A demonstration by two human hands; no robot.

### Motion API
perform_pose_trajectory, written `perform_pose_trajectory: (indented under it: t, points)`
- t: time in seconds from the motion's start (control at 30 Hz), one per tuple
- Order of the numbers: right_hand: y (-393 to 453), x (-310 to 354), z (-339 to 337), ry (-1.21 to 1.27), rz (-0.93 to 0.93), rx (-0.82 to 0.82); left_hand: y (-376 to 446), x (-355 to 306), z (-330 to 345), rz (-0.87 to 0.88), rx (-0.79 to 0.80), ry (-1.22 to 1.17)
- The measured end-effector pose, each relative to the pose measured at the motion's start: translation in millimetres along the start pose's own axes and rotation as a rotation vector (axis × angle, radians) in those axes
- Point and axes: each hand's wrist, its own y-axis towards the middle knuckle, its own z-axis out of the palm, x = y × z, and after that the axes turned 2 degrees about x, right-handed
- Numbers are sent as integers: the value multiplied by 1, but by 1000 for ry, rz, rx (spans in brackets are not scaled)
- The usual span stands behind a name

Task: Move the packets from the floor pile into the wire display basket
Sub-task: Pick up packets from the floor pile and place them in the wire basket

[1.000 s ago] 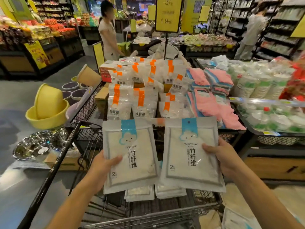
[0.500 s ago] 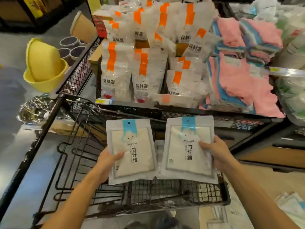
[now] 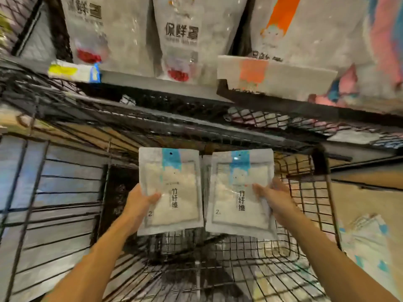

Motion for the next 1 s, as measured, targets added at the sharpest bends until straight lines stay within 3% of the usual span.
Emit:
perform_pose_trajectory:
  t: [0.13,0.33,0.57,0.67,0.87,1.0]
  points:
    - [39,-28,23,-63,-1,-16,51,33,10,-104,-15,-7]
    - [79,-58,40,-69,18,23,90,56,27,-115,-20,177]
    - [88,-75,56,-348,-209,-162,90,67,45,68,-192,342]
    - [92,-83,60,-405,-220,-219,88,75,55,190,-252,541]
    - [85,-83,68,-997,-207,-349,92,85,69,208,-241,953]
    - [75,-73,64,-1090,-288,-307,81,72,68,192,-206,986]
